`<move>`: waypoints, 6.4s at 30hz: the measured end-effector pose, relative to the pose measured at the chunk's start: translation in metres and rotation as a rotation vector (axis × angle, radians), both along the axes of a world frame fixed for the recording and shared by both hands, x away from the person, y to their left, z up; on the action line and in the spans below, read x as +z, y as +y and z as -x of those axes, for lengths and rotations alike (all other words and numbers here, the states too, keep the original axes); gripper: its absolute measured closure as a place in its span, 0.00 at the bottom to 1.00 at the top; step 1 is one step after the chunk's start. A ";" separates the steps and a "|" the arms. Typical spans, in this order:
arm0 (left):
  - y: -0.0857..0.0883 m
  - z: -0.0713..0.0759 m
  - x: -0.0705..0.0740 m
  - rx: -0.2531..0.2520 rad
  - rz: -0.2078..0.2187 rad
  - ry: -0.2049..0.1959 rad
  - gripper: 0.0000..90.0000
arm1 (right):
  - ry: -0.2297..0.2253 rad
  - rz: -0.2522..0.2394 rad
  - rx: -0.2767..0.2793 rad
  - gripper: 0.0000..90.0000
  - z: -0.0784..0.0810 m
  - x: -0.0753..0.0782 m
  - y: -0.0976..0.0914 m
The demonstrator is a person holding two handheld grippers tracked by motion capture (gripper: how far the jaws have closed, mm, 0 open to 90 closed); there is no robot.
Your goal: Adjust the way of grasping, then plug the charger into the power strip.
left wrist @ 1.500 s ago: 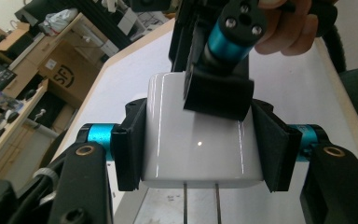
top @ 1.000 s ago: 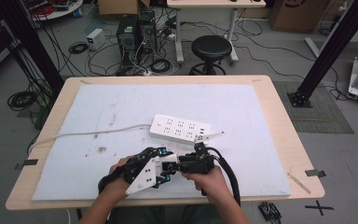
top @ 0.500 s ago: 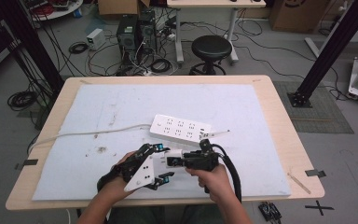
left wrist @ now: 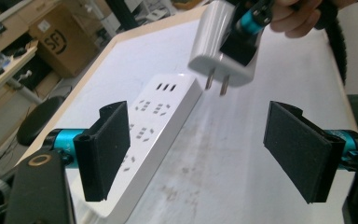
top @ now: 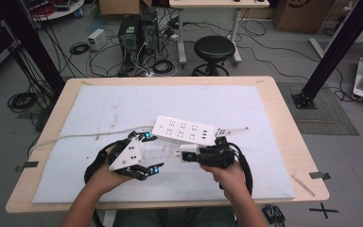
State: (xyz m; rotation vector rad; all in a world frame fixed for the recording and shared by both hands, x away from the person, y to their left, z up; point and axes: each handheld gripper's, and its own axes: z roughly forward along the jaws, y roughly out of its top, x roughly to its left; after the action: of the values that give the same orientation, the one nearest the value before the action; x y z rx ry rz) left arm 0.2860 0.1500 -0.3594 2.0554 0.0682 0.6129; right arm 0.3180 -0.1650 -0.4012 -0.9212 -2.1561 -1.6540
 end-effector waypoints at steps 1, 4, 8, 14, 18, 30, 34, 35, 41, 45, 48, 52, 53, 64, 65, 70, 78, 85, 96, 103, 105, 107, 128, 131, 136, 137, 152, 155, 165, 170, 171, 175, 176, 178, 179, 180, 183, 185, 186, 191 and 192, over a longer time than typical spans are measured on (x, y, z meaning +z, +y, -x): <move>0.003 -0.002 0.002 0.010 0.004 0.006 0.25 | 0.001 0.002 -0.004 0.70 -0.001 0.001 -0.001; 0.013 -0.009 0.006 0.036 0.018 0.025 0.25 | -0.014 0.008 -0.013 0.70 -0.003 0.002 -0.004; 0.025 -0.018 0.010 0.073 0.003 0.046 0.25 | -0.028 0.025 -0.029 0.70 -0.003 0.002 -0.007; 0.037 -0.023 0.013 0.096 0.017 0.055 0.25 | -0.057 0.043 -0.037 0.70 -0.004 0.005 -0.008; 0.047 -0.023 0.013 0.118 0.027 0.053 0.25 | -0.096 0.078 -0.051 0.70 -0.006 0.007 -0.004; 0.067 -0.020 0.004 0.151 0.031 0.068 0.25 | -0.296 0.267 -0.099 0.70 -0.026 0.016 0.009; 0.069 -0.020 0.001 0.156 0.026 0.074 0.25 | -0.352 0.358 -0.096 0.70 -0.032 0.024 0.010; 0.070 -0.020 0.001 0.155 0.024 0.073 0.25 | -0.363 0.384 -0.091 0.70 -0.034 0.026 0.010; 0.072 -0.019 -0.001 0.157 0.026 0.076 0.25 | -0.388 0.503 -0.048 0.70 -0.048 0.040 0.007; 0.074 -0.019 -0.002 0.160 0.023 0.078 0.25 | -0.383 0.563 -0.034 0.70 -0.058 0.046 0.002; 0.075 -0.018 -0.002 0.167 0.028 0.075 0.25 | -0.375 0.599 -0.030 0.70 -0.064 0.049 -0.003; 0.075 -0.018 -0.002 0.164 0.019 0.075 0.25 | -0.373 0.659 -0.002 0.70 -0.073 0.051 -0.005; 0.075 -0.018 -0.003 0.163 0.020 0.076 0.25 | -0.373 0.675 0.007 0.70 -0.075 0.051 -0.005; 0.075 -0.017 -0.006 0.166 0.024 0.083 0.25 | -0.368 0.844 0.152 0.70 -0.102 0.060 0.012; 0.076 -0.016 -0.006 0.168 0.025 0.084 0.25 | -0.366 0.860 0.170 0.70 -0.105 0.060 0.015; 0.080 -0.015 -0.008 0.175 0.021 0.086 0.25 | -0.332 0.955 0.264 0.70 -0.118 0.058 0.028; 0.084 -0.013 -0.014 0.185 0.025 0.096 0.25 | -0.293 1.068 0.336 0.70 -0.135 0.054 0.047; 0.086 -0.014 -0.015 0.190 0.029 0.100 0.25 | -0.290 1.082 0.350 0.70 -0.142 0.055 0.051; 0.088 -0.014 -0.015 0.193 0.029 0.098 0.25 | -0.272 1.133 0.400 0.70 -0.154 0.056 0.061; 0.090 -0.015 -0.016 0.199 0.029 0.101 0.25 | -0.246 1.168 0.453 0.70 -0.157 0.053 0.068; 0.090 -0.015 -0.017 0.200 0.029 0.104 0.25 | -0.243 1.177 0.461 0.70 -0.157 0.052 0.070; 0.091 -0.015 -0.018 0.200 0.031 0.104 0.25 | -0.253 1.175 0.475 0.70 -0.159 0.051 0.070; 0.090 -0.016 -0.024 0.206 0.041 0.116 0.25 | -0.243 1.230 0.479 0.71 -0.162 0.031 0.079; 0.088 -0.016 -0.025 0.206 0.035 0.117 0.25 | -0.218 1.246 0.475 0.71 -0.164 0.027 0.082; 0.088 -0.015 -0.026 0.197 0.034 0.119 0.25 | -0.204 1.217 0.482 0.71 -0.167 0.025 0.080; 0.089 -0.015 -0.026 0.201 0.036 0.121 0.25 | -0.206 1.221 0.482 0.70 -0.167 0.025 0.080; 0.094 -0.016 -0.018 0.198 0.043 0.120 0.25 | -0.240 0.940 0.275 0.38 -0.138 0.067 0.051; 0.096 -0.016 -0.016 0.192 0.046 0.117 0.25 | -0.281 0.836 0.215 0.34 -0.123 0.075 0.040; 0.095 -0.015 -0.013 0.167 0.064 0.115 0.25 | -0.312 0.591 0.049 0.23 -0.073 0.073 -0.008; 0.097 -0.015 -0.013 0.169 0.080 0.111 0.25 | -0.331 0.530 0.004 0.23 -0.052 0.065 -0.029; 0.097 -0.015 -0.013 0.164 0.090 0.116 0.25 | -0.332 0.518 -0.008 0.23 -0.048 0.063 -0.033; 0.097 -0.017 -0.016 0.151 0.111 0.135 0.25 | -0.336 0.472 -0.044 0.23 -0.035 0.054 -0.045; 0.097 -0.018 -0.017 0.152 0.111 0.139 0.25 | -0.339 0.458 -0.049 0.23 -0.033 0.051 -0.047; 0.096 -0.018 -0.018 0.150 0.110 0.147 0.25 | -0.349 0.443 -0.067 0.23 -0.028 0.047 -0.051; 0.095 -0.019 -0.018 0.153 0.105 0.145 0.25 | -0.346 0.430 -0.074 0.23 -0.026 0.044 -0.053; 0.095 -0.018 -0.019 0.152 0.102 0.147 0.25 | -0.346 0.423 -0.081 0.23 -0.024 0.042 -0.055; 0.094 -0.018 -0.019 0.157 0.100 0.148 0.25 | -0.347 0.406 -0.095 0.23 -0.023 0.039 -0.057; 0.094 -0.017 -0.018 0.158 0.104 0.146 0.25 | -0.350 0.405 -0.099 0.23 -0.022 0.038 -0.057; 0.094 -0.017 -0.018 0.159 0.102 0.145 0.25 | -0.350 0.410 -0.098 0.23 -0.022 0.038 -0.057; 0.094 -0.018 -0.017 0.163 0.102 0.145 0.25 | -0.353 0.415 -0.086 0.23 -0.024 0.040 -0.053; 0.094 -0.018 -0.018 0.163 0.102 0.145 0.25 | -0.355 0.414 -0.083 0.23 -0.024 0.040 -0.053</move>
State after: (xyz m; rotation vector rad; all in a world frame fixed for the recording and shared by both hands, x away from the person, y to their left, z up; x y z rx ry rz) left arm 0.3040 0.2436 -0.3770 2.0049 0.3484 0.5470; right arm 0.3420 -0.2175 -0.3610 -0.8799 -2.8107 -1.5283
